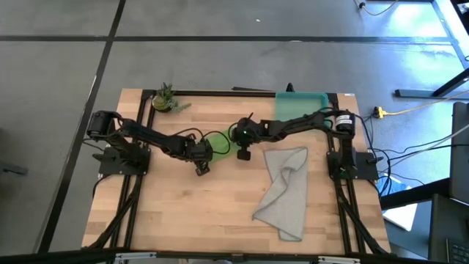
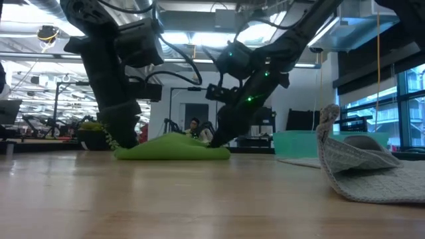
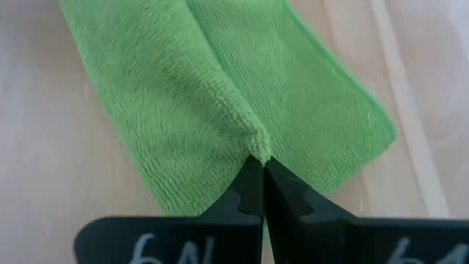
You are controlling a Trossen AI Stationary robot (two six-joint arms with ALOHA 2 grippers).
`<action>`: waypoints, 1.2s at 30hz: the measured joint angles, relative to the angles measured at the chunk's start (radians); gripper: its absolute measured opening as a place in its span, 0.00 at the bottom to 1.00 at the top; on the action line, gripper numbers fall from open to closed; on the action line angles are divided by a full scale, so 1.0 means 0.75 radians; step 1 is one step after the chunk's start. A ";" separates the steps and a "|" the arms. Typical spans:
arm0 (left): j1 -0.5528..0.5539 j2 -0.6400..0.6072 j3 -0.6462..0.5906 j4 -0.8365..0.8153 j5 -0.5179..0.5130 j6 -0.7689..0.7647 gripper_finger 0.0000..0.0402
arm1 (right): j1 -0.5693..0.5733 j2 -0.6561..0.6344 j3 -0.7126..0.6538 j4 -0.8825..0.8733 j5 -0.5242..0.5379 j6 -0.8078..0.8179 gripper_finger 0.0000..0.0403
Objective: Roll microfiber towels into tight, uniform cylinder then place into a basket
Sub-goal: Roll the green microfiber cloth
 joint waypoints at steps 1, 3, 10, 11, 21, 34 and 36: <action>-0.004 -0.004 -0.001 -0.002 -0.009 -0.006 0.00 | -0.002 0.007 0.000 -0.005 0.000 0.000 0.00; -0.009 -0.021 -0.001 -0.008 -0.024 -0.009 0.00 | -0.002 0.010 0.000 -0.016 0.000 0.001 0.00; -0.014 -0.087 -0.006 -0.118 -0.065 -0.039 0.00 | -0.001 0.010 0.000 -0.029 -0.003 0.005 0.00; -0.014 -0.089 -0.006 -0.134 -0.092 -0.052 0.00 | -0.001 0.010 0.001 -0.031 -0.003 0.005 0.00; -0.013 -0.079 -0.003 -0.158 -0.151 -0.083 0.02 | -0.001 0.010 0.001 -0.032 -0.003 0.029 0.03; -0.012 -0.081 -0.002 -0.142 -0.151 -0.087 0.19 | -0.002 0.010 0.000 -0.036 0.005 0.067 0.17; -0.012 -0.081 -0.002 -0.141 -0.151 -0.087 0.22 | -0.002 0.010 0.000 -0.036 0.008 0.067 0.21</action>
